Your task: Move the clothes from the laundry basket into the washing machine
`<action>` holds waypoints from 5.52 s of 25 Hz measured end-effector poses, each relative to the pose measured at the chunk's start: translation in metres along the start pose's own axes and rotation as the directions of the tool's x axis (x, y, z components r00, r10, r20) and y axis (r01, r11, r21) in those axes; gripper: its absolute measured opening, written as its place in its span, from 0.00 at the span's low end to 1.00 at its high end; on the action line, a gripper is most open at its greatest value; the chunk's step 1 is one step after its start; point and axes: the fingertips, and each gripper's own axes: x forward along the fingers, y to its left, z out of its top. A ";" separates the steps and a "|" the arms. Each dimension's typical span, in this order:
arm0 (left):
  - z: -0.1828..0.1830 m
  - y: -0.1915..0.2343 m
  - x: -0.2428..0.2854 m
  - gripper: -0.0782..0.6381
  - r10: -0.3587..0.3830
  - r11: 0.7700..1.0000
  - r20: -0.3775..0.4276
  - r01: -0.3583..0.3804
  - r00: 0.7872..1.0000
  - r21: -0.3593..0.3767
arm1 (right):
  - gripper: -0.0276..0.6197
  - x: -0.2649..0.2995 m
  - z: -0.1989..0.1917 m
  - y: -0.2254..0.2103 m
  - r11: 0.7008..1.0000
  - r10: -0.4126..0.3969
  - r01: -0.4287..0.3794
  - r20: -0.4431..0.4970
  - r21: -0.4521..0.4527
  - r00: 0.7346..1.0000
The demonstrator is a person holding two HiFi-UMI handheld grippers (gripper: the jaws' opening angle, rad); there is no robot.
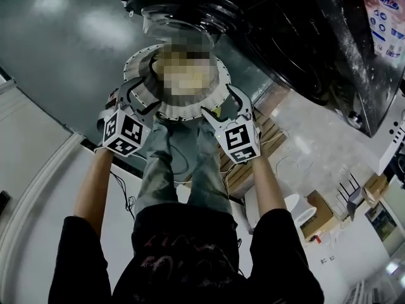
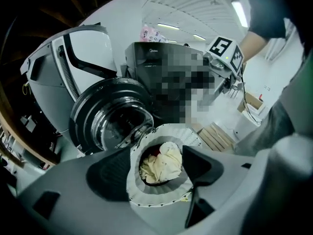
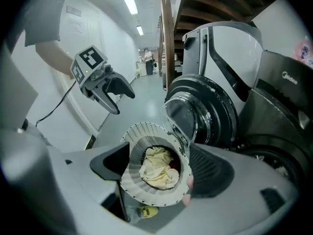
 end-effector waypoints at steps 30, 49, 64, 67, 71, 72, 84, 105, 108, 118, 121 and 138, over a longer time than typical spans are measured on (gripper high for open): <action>-0.192 -0.029 0.287 0.61 -0.113 0.896 -0.367 0.254 0.923 0.363 | 0.69 0.240 -0.190 0.013 0.862 0.110 -0.266 -0.354 -0.431 0.929; -0.278 -0.003 0.426 0.78 -0.009 0.832 -0.459 0.261 0.888 0.489 | 0.84 0.369 -0.306 0.000 0.771 -0.002 -0.374 -0.590 -0.515 0.807; -0.319 -0.002 0.479 0.49 0.015 0.874 -0.530 0.246 0.848 0.419 | 0.69 0.405 -0.358 -0.019 0.804 -0.038 -0.395 -0.702 -0.444 0.711; -0.319 -0.008 0.473 0.28 -0.009 0.880 -0.537 0.262 0.843 0.397 | 0.46 0.405 -0.354 -0.025 0.839 -0.044 -0.349 -0.691 -0.418 0.722; -0.307 -0.004 0.457 0.22 -0.026 0.904 -0.519 0.242 0.854 0.353 | 0.25 0.395 -0.337 -0.032 0.896 -0.038 -0.262 -0.651 -0.358 0.759; -0.303 -0.004 0.450 0.22 -0.029 0.911 -0.512 0.234 0.859 0.340 | 0.23 0.391 -0.331 -0.032 0.902 -0.039 -0.246 -0.635 -0.355 0.772; -0.230 -0.009 0.335 0.22 -0.026 0.957 -0.439 0.150 0.898 0.250 | 0.20 0.299 -0.242 -0.012 0.918 -0.043 -0.162 -0.496 -0.363 0.867; -0.127 -0.021 0.137 0.22 0.034 0.997 -0.248 -0.049 0.968 -0.054 | 0.20 0.128 -0.106 0.014 0.987 -0.080 0.043 -0.239 -0.158 0.968; -0.108 -0.017 0.110 0.22 0.055 0.991 -0.202 -0.078 0.978 -0.107 | 0.20 0.104 -0.084 0.011 0.990 -0.107 0.088 -0.186 -0.107 0.977; -0.051 -0.003 0.022 0.22 0.153 0.955 -0.061 -0.163 0.986 -0.248 | 0.21 0.036 -0.009 0.004 0.975 -0.214 0.215 -0.029 0.051 0.976; -0.034 0.001 0.000 0.22 0.171 0.949 -0.024 -0.171 0.985 -0.266 | 0.21 0.016 0.008 0.003 0.965 -0.248 0.246 0.006 0.089 0.969; 0.102 0.017 -0.086 0.22 0.128 0.982 0.265 -0.084 0.956 -0.171 | 0.21 -0.137 0.076 -0.025 0.810 -0.557 0.483 0.181 0.332 0.811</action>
